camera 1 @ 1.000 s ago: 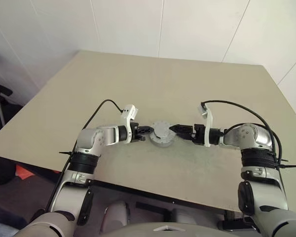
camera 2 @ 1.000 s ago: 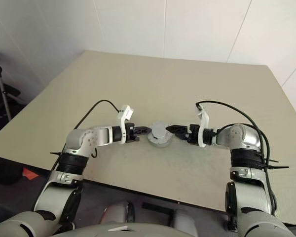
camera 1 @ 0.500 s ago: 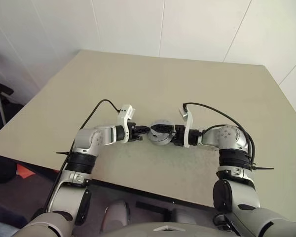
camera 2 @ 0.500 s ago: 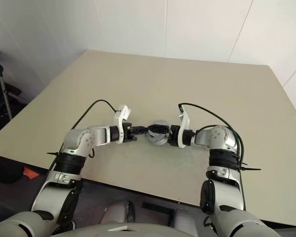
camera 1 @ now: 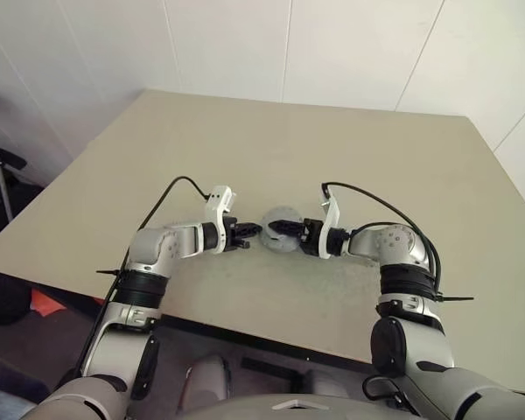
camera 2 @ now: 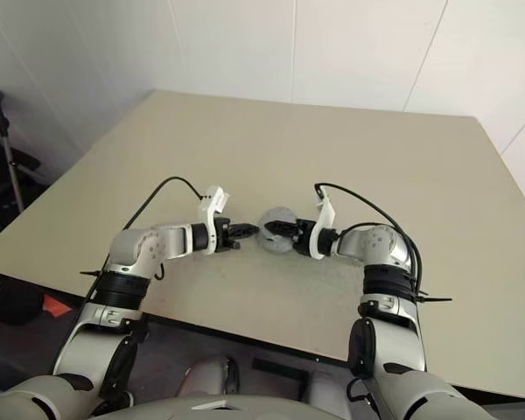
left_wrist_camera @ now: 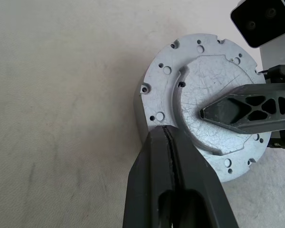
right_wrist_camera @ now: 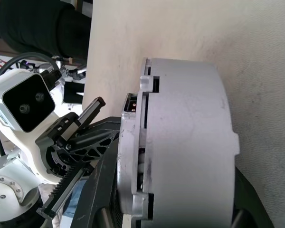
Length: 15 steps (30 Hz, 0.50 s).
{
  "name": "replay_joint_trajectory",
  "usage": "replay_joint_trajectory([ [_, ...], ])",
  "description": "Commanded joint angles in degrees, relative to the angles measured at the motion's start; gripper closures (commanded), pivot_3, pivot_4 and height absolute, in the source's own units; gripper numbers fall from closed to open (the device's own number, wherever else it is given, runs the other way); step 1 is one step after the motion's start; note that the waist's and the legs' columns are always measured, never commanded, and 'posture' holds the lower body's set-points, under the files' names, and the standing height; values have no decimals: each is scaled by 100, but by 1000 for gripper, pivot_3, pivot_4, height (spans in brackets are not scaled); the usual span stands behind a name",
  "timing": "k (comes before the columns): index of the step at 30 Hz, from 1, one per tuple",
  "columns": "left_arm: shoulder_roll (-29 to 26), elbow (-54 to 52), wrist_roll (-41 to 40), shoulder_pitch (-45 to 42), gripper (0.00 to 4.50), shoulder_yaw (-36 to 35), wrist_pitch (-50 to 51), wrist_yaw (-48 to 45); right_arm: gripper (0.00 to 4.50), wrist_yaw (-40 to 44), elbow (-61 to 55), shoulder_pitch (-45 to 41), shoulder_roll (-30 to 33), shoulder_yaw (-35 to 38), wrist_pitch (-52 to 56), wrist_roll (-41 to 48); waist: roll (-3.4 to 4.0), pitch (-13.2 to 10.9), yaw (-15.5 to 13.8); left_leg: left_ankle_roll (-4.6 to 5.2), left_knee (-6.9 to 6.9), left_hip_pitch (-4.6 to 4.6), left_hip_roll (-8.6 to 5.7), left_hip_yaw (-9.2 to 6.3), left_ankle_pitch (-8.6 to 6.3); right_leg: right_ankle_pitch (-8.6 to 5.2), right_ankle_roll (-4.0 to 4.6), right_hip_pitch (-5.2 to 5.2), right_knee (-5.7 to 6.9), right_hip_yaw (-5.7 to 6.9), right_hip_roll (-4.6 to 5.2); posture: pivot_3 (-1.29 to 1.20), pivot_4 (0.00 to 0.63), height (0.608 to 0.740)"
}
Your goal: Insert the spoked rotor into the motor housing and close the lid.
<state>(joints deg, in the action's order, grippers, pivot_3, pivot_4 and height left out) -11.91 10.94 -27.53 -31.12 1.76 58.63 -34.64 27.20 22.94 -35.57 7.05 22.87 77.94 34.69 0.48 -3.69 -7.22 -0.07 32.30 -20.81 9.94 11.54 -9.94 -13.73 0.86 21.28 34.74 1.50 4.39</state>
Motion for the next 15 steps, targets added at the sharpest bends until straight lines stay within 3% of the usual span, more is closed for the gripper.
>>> replay_joint_trajectory([
  [1,61,103,101,119,4500,97,-40,103,2301,-165,49,-289,22,163,-362,81,0,0,3,-1,0,0,0,0,1,0,0,0,0,0,0,0,0,740],
  [5,127,213,140,92,4500,-313,-576,376,2400,-252,85,-567,-4,398,-544,250,-1,-2,6,-9,0,-7,0,0,5,0,0,8,0,0,0,0,0,740],
  [8,229,393,-85,-70,4500,-1072,-914,795,2400,-435,148,-902,-66,649,-658,435,-4,-13,12,-27,0,-46,0,0,18,2,3,51,2,-1,0,0,0,740],
  [15,267,54,-868,-271,4500,-2394,-793,1476,2400,-967,123,-1606,-437,1229,-598,957,-9,-16,27,22,6,-156,14,0,27,81,42,172,24,9,-19,0,0,740],
])
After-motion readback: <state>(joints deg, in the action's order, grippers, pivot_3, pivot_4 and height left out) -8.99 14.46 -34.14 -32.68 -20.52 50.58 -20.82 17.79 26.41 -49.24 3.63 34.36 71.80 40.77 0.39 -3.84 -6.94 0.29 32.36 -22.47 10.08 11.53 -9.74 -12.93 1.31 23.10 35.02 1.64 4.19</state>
